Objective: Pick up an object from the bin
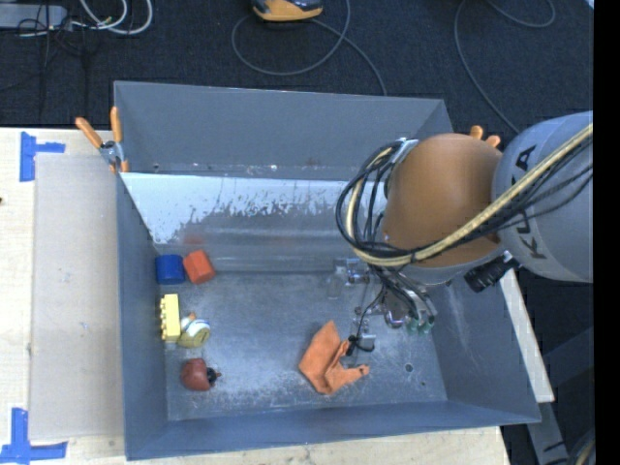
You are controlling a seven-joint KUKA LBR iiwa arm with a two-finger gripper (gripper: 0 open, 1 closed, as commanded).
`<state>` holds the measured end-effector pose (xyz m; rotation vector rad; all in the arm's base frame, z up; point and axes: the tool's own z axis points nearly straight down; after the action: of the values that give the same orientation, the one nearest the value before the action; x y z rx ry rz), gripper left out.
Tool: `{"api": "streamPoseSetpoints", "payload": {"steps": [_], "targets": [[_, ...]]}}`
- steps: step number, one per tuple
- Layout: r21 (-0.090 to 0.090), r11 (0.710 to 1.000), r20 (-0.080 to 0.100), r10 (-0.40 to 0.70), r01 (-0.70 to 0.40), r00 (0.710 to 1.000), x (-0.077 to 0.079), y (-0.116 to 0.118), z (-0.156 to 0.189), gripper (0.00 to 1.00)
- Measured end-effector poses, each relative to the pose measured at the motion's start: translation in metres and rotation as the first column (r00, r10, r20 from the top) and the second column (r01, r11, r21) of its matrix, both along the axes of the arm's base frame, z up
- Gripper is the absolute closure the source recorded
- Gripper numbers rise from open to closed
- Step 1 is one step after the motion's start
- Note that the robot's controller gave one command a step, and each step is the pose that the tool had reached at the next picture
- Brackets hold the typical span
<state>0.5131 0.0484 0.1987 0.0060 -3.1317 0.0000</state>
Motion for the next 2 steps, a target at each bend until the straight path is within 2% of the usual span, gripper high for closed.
{"api": "streamPoseSetpoints", "payload": {"steps": [1, 2], "targets": [[0.0, 1.0, 0.008, -0.001, 0.001, 1.0, 0.002, 0.0, 0.004, 0.0], [0.001, 0.998, 0.009, 0.07, -0.07, 0.997, -0.006, -0.014, -0.032, 0.0]]}}
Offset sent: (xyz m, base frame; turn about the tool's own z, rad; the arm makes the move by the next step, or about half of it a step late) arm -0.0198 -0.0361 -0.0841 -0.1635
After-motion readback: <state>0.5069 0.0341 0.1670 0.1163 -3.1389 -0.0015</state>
